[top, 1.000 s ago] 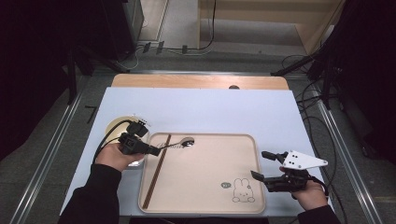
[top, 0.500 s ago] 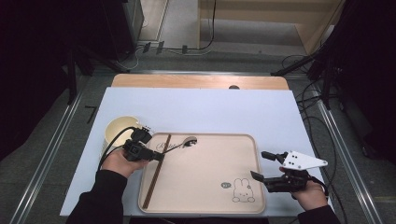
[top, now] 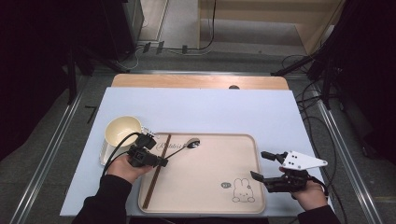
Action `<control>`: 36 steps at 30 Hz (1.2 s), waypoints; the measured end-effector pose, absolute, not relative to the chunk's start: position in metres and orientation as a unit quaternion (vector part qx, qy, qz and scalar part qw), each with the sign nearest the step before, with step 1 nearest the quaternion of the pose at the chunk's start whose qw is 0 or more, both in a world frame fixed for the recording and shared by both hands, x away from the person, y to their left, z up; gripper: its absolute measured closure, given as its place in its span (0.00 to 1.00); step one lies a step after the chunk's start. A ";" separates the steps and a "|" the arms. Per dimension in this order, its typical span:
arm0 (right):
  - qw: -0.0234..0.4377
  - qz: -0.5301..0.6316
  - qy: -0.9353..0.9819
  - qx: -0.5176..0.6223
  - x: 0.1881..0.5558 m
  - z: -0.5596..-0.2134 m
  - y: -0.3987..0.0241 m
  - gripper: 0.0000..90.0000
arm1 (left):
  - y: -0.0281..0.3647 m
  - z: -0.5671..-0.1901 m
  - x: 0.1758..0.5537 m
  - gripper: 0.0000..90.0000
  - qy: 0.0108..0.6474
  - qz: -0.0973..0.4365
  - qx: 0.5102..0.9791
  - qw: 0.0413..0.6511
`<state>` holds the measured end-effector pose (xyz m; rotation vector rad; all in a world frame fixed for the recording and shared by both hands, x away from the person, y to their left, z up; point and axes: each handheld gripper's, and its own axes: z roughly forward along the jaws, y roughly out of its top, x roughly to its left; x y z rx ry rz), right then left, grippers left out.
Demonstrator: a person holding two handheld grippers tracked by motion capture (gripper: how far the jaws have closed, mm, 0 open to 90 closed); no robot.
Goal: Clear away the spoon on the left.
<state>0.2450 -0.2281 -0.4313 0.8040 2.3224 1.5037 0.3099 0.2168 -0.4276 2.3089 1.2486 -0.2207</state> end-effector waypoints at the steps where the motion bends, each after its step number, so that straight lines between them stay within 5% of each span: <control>1: 0.130 0.517 0.799 0.277 0.245 -0.431 -0.228 0.25 | 0.217 -0.428 0.310 0.97 0.459 -0.081 0.848 0.251; 36: 0.129 0.518 0.799 0.277 0.245 -0.431 -0.228 0.25 | 0.197 -0.439 0.297 0.90 0.440 -0.089 0.864 0.229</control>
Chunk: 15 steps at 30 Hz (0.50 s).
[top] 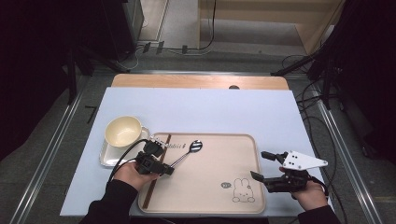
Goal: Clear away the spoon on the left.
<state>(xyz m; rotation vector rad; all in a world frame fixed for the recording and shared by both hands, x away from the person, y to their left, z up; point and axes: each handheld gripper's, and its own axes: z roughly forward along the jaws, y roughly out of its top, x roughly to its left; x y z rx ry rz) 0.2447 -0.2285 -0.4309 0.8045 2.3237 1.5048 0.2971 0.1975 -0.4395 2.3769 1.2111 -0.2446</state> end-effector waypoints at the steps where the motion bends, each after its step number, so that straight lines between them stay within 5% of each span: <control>1: 0.129 0.518 0.799 0.277 0.245 -0.431 -0.228 0.25 | 0.197 -0.439 0.297 0.90 0.440 -0.089 0.864 0.229; 15: 0.129 0.519 0.799 0.276 0.245 -0.431 -0.229 0.25 | 0.200 -0.438 0.295 0.78 0.438 -0.098 0.862 0.234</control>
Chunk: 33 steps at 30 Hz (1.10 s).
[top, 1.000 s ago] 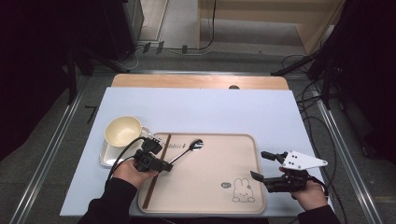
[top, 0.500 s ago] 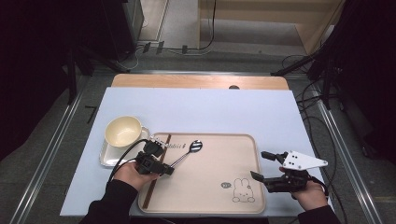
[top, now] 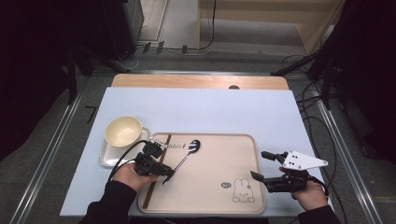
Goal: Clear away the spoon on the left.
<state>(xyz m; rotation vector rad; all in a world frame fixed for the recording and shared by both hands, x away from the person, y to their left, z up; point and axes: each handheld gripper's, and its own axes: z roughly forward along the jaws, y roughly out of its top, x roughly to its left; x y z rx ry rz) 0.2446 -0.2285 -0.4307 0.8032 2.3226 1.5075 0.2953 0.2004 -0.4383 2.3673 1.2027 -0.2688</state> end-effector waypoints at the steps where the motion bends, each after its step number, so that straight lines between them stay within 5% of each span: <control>1: 0.129 0.518 0.799 0.276 0.245 -0.431 -0.229 0.25 | 0.201 -0.437 0.296 0.73 0.437 -0.097 0.862 0.238; 11: 0.129 0.517 0.800 0.277 0.245 -0.431 -0.228 0.25 | 0.196 -0.423 0.300 0.44 0.404 -0.069 0.863 0.294; 17: 0.129 0.515 0.800 0.278 0.245 -0.432 -0.228 0.25 | 0.190 -0.419 0.307 0.41 0.386 -0.056 0.871 0.299; 26: 0.130 0.514 0.800 0.279 0.244 -0.432 -0.230 0.25 | 0.177 -0.411 0.318 0.60 0.385 -0.044 0.870 0.304; 29: 0.131 0.514 0.800 0.279 0.243 -0.432 -0.230 0.25 | 0.171 -0.410 0.330 0.84 0.393 -0.056 0.868 0.298; 33: 0.130 0.514 0.800 0.281 0.243 -0.432 -0.231 0.25 | 0.161 -0.411 0.338 0.98 0.394 -0.062 0.868 0.296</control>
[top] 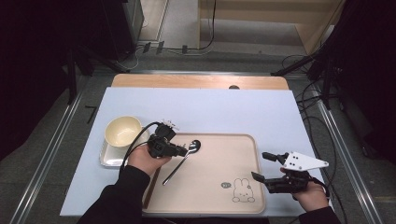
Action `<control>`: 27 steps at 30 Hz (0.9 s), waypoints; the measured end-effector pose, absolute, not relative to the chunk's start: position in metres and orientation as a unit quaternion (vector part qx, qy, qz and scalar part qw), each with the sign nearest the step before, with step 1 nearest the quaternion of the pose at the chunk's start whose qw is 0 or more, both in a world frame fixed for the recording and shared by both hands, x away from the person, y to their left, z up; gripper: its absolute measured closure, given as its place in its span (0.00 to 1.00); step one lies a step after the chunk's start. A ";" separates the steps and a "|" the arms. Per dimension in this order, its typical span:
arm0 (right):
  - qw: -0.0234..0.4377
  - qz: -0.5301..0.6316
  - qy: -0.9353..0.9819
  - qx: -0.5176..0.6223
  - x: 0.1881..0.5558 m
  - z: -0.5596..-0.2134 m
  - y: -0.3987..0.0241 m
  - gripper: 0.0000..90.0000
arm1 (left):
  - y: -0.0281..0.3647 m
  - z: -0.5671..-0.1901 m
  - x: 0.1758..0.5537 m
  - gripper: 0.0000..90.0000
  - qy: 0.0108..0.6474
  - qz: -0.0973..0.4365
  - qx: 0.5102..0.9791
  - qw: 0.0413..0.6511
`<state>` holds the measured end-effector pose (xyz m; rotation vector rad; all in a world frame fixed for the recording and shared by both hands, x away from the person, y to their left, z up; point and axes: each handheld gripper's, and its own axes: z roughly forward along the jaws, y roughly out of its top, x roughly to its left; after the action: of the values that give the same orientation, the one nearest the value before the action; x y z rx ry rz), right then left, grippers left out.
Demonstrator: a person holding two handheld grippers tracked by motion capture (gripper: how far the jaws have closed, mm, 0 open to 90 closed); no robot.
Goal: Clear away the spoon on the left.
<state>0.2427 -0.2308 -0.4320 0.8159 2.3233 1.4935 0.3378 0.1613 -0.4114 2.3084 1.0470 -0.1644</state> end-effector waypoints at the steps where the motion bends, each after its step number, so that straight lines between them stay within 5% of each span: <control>1: 0.130 0.514 0.800 0.281 0.243 -0.432 -0.231 0.25 | 0.161 -0.411 0.338 1.00 0.394 -0.062 0.868 0.296; 27: 0.134 0.514 0.798 0.285 0.239 -0.432 -0.235 0.25 | 0.141 -0.446 0.357 1.00 0.412 -0.074 0.871 0.256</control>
<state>0.2394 -0.2355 -0.4320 0.8261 2.3125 1.4909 0.3569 0.1409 -0.4462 2.3649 1.1198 -0.2015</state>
